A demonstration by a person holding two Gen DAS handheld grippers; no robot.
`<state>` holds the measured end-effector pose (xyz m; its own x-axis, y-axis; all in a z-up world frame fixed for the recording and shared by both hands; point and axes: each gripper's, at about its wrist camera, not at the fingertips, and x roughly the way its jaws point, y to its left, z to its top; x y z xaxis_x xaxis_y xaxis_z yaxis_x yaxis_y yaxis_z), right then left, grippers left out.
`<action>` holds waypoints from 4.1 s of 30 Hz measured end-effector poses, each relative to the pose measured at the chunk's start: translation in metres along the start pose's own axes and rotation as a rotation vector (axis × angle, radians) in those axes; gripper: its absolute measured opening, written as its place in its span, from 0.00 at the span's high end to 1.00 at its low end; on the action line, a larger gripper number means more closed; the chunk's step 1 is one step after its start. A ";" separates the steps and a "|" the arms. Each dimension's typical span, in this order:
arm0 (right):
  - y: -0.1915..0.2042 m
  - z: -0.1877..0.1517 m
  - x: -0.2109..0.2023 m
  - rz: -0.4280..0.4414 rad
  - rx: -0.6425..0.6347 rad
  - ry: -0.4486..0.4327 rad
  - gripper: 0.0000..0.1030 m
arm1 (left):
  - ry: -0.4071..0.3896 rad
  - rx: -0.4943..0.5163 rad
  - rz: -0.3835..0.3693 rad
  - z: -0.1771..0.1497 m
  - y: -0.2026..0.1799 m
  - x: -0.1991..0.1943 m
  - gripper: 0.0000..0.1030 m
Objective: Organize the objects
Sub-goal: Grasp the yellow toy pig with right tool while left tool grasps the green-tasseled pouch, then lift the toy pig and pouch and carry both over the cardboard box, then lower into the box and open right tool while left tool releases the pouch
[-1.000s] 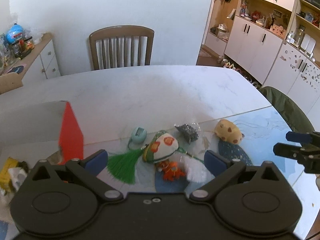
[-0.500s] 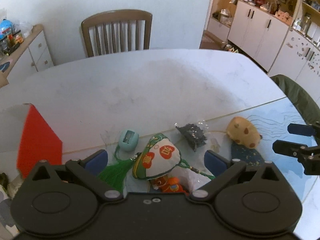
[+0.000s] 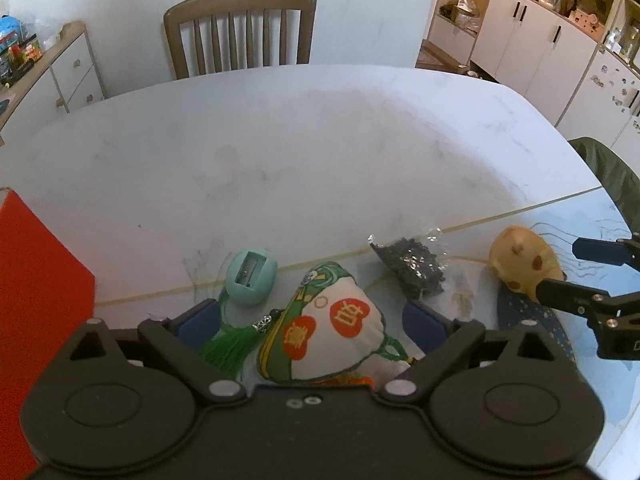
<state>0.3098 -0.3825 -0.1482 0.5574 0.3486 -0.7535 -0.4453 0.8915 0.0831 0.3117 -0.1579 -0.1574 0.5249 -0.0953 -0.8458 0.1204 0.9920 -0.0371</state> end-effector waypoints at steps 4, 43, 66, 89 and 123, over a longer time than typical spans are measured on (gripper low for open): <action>-0.001 0.001 0.009 0.000 -0.001 0.009 0.22 | 0.003 -0.002 -0.006 -0.003 -0.001 0.005 0.12; 0.025 0.004 -0.046 0.040 0.041 -0.050 0.53 | -0.060 -0.006 -0.054 -0.003 -0.005 -0.057 0.54; 0.110 0.007 -0.138 0.099 -0.005 -0.109 0.53 | -0.122 -0.014 -0.124 -0.033 0.033 -0.160 0.54; 0.232 0.039 -0.135 0.156 -0.070 -0.134 0.53 | -0.180 -0.011 -0.099 -0.038 0.130 -0.218 0.54; 0.398 0.078 -0.006 0.123 -0.225 0.004 0.53 | -0.115 -0.094 0.125 -0.036 0.308 -0.177 0.54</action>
<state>0.1844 -0.0074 -0.0596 0.4868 0.4486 -0.7495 -0.6547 0.7554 0.0270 0.2252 0.1675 -0.0384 0.6244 0.0257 -0.7807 -0.0278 0.9996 0.0106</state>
